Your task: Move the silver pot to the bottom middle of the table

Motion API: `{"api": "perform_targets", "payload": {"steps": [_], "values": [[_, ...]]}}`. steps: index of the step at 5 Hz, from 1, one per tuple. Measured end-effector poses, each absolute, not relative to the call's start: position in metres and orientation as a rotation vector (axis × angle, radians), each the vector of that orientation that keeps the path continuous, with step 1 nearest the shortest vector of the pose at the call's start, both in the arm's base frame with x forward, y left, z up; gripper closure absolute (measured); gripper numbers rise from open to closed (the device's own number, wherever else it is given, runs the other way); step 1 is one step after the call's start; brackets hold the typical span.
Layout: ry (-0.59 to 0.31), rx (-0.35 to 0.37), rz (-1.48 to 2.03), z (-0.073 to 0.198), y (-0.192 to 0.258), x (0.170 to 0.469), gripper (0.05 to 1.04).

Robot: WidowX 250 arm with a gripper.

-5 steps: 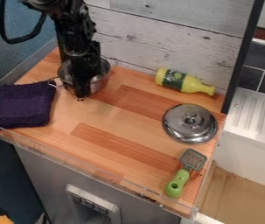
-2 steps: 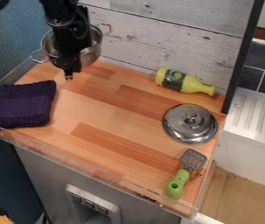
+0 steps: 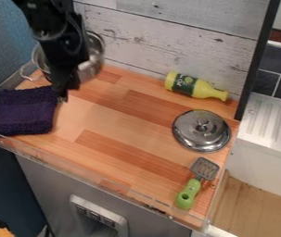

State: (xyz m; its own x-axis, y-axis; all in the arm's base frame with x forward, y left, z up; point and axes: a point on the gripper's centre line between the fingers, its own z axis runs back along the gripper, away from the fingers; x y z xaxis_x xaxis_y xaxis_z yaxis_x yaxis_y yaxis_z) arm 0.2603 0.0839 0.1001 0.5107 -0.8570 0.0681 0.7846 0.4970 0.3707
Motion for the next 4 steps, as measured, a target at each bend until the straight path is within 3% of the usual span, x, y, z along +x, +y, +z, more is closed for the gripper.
{"api": "perform_targets", "payload": {"steps": [2,4], "values": [[-0.215,0.276,-1.150,0.075,0.044,0.234,1.004],[-0.101,0.252,-1.170,0.032,0.055,0.233,1.004]]}}
